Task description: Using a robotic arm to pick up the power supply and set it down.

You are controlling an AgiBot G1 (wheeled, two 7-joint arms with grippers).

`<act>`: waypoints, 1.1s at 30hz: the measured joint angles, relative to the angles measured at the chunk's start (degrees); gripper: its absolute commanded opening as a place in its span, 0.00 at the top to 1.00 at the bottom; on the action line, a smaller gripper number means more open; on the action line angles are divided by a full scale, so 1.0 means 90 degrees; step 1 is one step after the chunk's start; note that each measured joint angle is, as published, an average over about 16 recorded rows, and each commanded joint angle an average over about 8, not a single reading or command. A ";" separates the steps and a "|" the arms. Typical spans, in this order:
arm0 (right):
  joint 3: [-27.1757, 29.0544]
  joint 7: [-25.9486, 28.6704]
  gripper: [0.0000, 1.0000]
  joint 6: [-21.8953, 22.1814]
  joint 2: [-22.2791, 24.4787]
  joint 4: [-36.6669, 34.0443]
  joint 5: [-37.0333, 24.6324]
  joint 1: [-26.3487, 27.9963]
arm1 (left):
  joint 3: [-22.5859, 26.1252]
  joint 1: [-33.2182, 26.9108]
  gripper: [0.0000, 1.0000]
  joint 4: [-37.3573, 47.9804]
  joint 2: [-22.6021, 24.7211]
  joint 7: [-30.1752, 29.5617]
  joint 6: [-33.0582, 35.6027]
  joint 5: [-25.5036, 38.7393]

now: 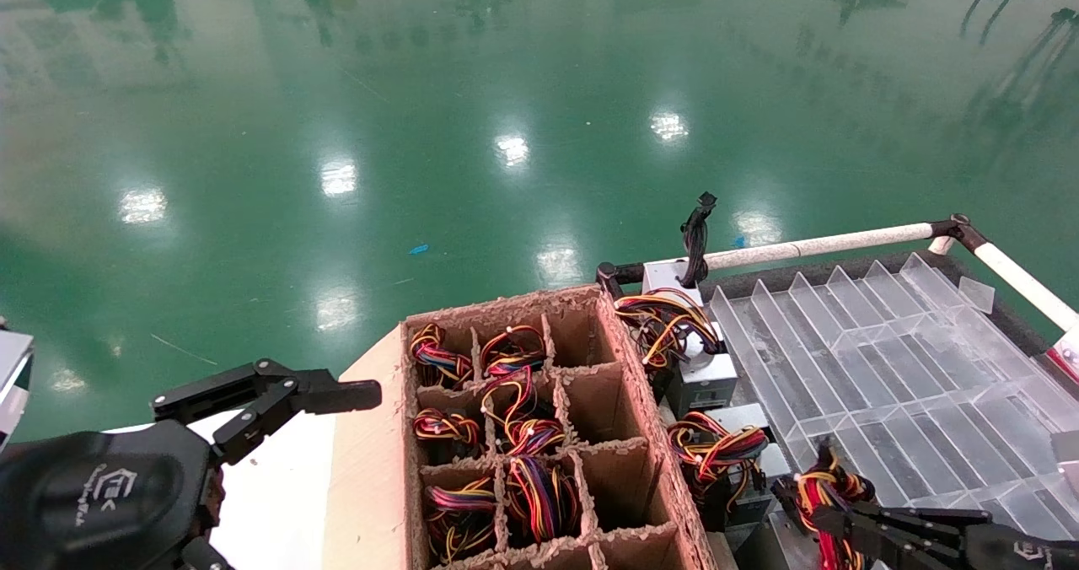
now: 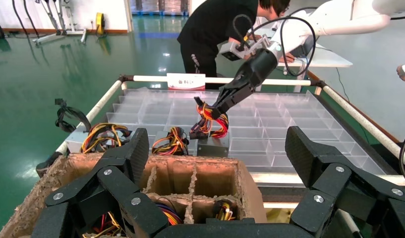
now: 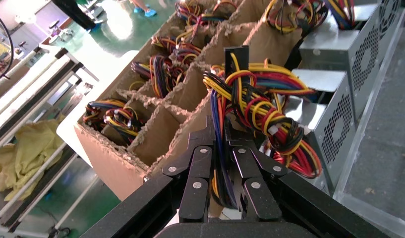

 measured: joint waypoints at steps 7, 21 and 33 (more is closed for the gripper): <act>-0.0185 0.0042 0.01 0.0006 -0.0137 -0.0078 -0.0262 0.0191 | 0.0000 0.0000 0.00 0.0000 0.0000 0.0000 -0.0001 0.0000; -0.0282 0.0109 0.00 0.0021 -0.0184 -0.0046 -0.0391 0.0292 | 0.0000 0.0001 0.00 0.0001 0.0000 0.0001 -0.0001 0.0000; -0.0269 0.0318 0.00 0.0097 -0.0011 0.0370 -0.0304 0.0342 | 0.0000 0.0001 0.00 0.0002 0.0000 0.0001 -0.0001 0.0000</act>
